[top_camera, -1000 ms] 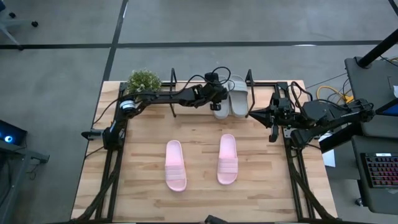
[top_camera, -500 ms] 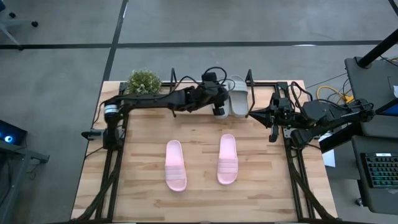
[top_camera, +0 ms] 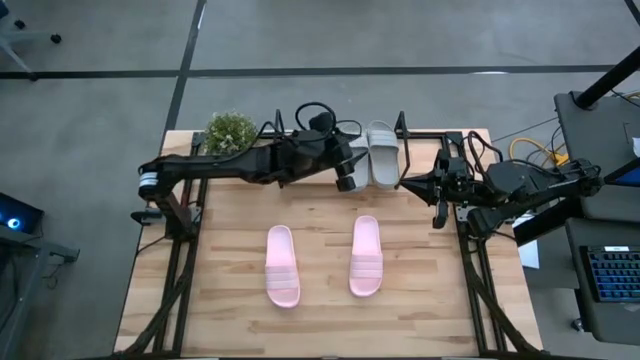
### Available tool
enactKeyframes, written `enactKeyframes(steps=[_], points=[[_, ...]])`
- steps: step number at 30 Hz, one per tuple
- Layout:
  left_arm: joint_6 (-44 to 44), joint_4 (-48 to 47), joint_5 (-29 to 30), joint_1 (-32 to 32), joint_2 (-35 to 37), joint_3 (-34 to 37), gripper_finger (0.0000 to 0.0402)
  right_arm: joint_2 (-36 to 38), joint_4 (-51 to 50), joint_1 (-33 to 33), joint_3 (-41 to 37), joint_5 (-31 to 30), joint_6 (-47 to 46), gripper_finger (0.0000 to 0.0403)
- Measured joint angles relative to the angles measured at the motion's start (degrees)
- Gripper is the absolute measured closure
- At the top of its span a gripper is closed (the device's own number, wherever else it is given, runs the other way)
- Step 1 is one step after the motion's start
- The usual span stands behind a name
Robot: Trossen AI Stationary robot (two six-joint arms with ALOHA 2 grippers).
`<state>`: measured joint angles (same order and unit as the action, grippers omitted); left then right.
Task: Pick and place slides into the shelf
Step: Put the left pink slipper on the shelf
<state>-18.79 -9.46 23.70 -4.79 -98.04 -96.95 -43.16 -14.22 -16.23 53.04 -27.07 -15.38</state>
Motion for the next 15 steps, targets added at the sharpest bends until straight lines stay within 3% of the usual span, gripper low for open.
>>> enactKeyframes(steps=[3, 10, 15], points=[[3.7, -0.3, -4.8, 0.9, 0.4, 0.1, 0.0217, 0.0, 0.0, 0.0, 0.0, 0.0, 0.0, 0.0390], [19.1, -0.4, -25.3, 2.0, 3.4, 0.3, 0.0217, 0.0, -0.1, 0.0, 0.0, 0.0, 0.0, 0.0390], [23.8, -0.8, -29.4, 3.1, 6.0, 0.8, 0.0217, 0.0, -0.1, 0.0, 0.0, 0.0, 0.0, 0.0390]])
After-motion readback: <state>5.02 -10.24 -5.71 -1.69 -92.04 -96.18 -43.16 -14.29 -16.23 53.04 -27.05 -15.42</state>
